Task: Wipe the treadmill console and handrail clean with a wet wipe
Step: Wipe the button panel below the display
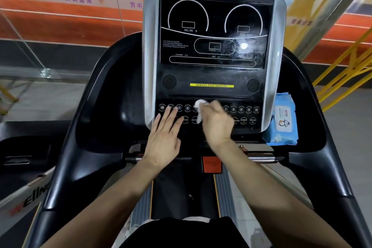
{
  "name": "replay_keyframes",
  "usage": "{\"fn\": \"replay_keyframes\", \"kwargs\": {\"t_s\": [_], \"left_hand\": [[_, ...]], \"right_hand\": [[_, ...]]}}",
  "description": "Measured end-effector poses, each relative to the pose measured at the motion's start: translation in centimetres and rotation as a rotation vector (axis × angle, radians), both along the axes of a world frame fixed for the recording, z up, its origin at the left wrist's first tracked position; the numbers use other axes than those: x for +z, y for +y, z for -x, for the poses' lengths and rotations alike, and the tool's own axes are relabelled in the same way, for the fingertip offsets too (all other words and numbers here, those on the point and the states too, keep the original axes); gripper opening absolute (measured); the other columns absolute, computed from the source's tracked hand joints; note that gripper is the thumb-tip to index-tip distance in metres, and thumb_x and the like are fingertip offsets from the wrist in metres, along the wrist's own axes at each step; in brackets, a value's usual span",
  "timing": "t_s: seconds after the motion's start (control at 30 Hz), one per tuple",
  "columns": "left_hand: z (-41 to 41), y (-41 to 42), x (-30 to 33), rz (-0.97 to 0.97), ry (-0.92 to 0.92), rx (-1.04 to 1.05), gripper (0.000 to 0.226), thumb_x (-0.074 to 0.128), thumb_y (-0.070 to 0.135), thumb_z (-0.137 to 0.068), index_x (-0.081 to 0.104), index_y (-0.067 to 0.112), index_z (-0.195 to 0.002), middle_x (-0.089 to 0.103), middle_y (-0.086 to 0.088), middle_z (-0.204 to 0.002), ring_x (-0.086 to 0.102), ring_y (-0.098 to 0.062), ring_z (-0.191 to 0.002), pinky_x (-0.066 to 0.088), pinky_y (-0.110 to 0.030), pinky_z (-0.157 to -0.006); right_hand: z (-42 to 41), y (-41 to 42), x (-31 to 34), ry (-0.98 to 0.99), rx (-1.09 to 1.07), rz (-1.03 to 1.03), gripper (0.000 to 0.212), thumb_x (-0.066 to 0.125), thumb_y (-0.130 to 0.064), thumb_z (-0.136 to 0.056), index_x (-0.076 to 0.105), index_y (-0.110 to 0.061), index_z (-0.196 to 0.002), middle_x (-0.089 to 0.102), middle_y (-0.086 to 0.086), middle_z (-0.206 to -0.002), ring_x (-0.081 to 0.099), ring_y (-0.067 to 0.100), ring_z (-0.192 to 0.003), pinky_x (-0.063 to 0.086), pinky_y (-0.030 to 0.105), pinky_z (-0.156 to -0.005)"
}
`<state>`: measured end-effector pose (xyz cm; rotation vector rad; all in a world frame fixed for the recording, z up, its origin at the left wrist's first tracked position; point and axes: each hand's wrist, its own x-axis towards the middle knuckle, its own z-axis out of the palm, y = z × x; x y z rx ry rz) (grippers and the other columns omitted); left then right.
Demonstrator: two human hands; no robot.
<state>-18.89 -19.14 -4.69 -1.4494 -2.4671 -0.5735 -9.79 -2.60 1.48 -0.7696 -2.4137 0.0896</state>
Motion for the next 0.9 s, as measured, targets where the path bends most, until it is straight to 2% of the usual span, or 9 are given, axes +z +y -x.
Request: {"fn": "replay_keyframes", "kwargs": {"t_s": [0.13,0.23,0.33,0.43,0.53,0.63,0.73,0.83,0.9], "left_hand": [[0.3,0.1,-0.2,-0.008,-0.008,0.020,0.071,0.054,0.010,-0.087,0.039,0.013,-0.157,0.018,-0.009,-0.173,0.001,-0.023,-0.162,0.014,-0.051,-0.131],[0.6,-0.3,-0.5,-0.012,0.016,0.011,0.070,0.052,0.011,-0.087,0.039,0.014,-0.157,0.020,-0.010,-0.173,0.004,-0.025,-0.162,0.014,-0.051,-0.130],[1.2,-0.9,-0.7,-0.019,0.032,0.027,0.070,0.051,0.010,-0.087,0.040,0.014,-0.156,0.020,-0.009,-0.173,0.005,-0.025,-0.162,0.013,-0.052,-0.130],[1.2,-0.6,-0.5,-0.020,0.029,0.033,0.071,0.053,0.010,-0.087,0.038,0.014,-0.156,0.021,-0.009,-0.173,0.005,-0.025,-0.162,0.011,-0.050,-0.131],[0.6,0.0,0.0,-0.021,0.006,0.034,0.073,0.055,0.009,-0.086,0.040,0.012,-0.157,0.022,-0.009,-0.172,0.004,-0.023,-0.162,0.013,-0.050,-0.131],[0.5,0.0,0.2,-0.018,0.001,0.019,0.070,0.054,0.009,-0.088,0.040,0.012,-0.156,0.021,-0.009,-0.173,0.004,-0.024,-0.162,0.014,-0.051,-0.130],[0.8,-0.5,0.3,-0.017,0.004,0.026,0.069,0.054,0.009,-0.088,0.041,0.012,-0.156,0.021,-0.009,-0.173,0.006,-0.025,-0.162,0.015,-0.053,-0.130],[1.0,-0.8,0.5,-0.013,0.000,0.050,0.069,0.054,0.008,-0.088,0.042,0.010,-0.156,0.021,-0.009,-0.172,0.008,-0.026,-0.162,0.016,-0.053,-0.130],[1.0,-1.0,0.7,-0.013,-0.002,0.065,0.069,0.055,0.008,-0.088,0.042,0.009,-0.155,0.023,-0.009,-0.172,0.009,-0.026,-0.162,0.016,-0.052,-0.130]], "right_hand": [[-0.3,-0.6,-1.6,-0.046,0.101,-0.069,0.013,0.069,-0.020,-0.087,0.075,-0.028,-0.094,0.064,-0.004,-0.087,0.060,0.024,-0.047,0.051,0.032,-0.040],[-3.3,3.6,-1.6,0.108,-0.108,0.037,0.012,0.065,-0.023,-0.090,0.075,-0.028,-0.086,0.064,-0.005,-0.085,0.058,0.024,-0.046,0.048,0.029,-0.040],[-3.6,4.0,-1.8,0.208,-0.234,0.146,0.013,0.067,-0.020,-0.093,0.079,-0.024,-0.098,0.063,0.001,-0.087,0.059,0.027,-0.051,0.050,0.033,-0.043],[0.5,0.0,-1.4,0.187,-0.106,0.086,0.018,0.057,-0.028,-0.092,0.074,-0.023,-0.092,0.061,-0.002,-0.088,0.057,0.024,-0.050,0.051,0.033,-0.043],[2.2,-1.3,-1.4,0.100,0.031,-0.066,0.012,0.060,-0.026,-0.090,0.071,-0.028,-0.088,0.058,-0.003,-0.080,0.052,0.019,-0.043,0.045,0.027,-0.038],[-1.1,2.0,-1.7,0.100,-0.085,0.058,0.012,0.068,-0.023,-0.089,0.075,-0.031,-0.094,0.061,-0.004,-0.087,0.059,0.022,-0.054,0.051,0.032,-0.046],[-4.0,4.8,-1.8,0.174,-0.219,0.108,0.022,0.072,-0.011,-0.088,0.080,-0.025,-0.103,0.064,-0.002,-0.087,0.058,0.023,-0.051,0.049,0.028,-0.043],[-2.0,3.3,-1.4,0.188,-0.204,0.102,0.019,0.061,-0.019,-0.093,0.078,-0.023,-0.099,0.063,-0.001,-0.087,0.055,0.025,-0.048,0.051,0.032,-0.041],[0.4,0.8,-1.3,0.172,-0.090,0.059,0.018,0.058,-0.026,-0.093,0.075,-0.024,-0.090,0.062,-0.003,-0.085,0.054,0.023,-0.046,0.047,0.029,-0.038]]}}
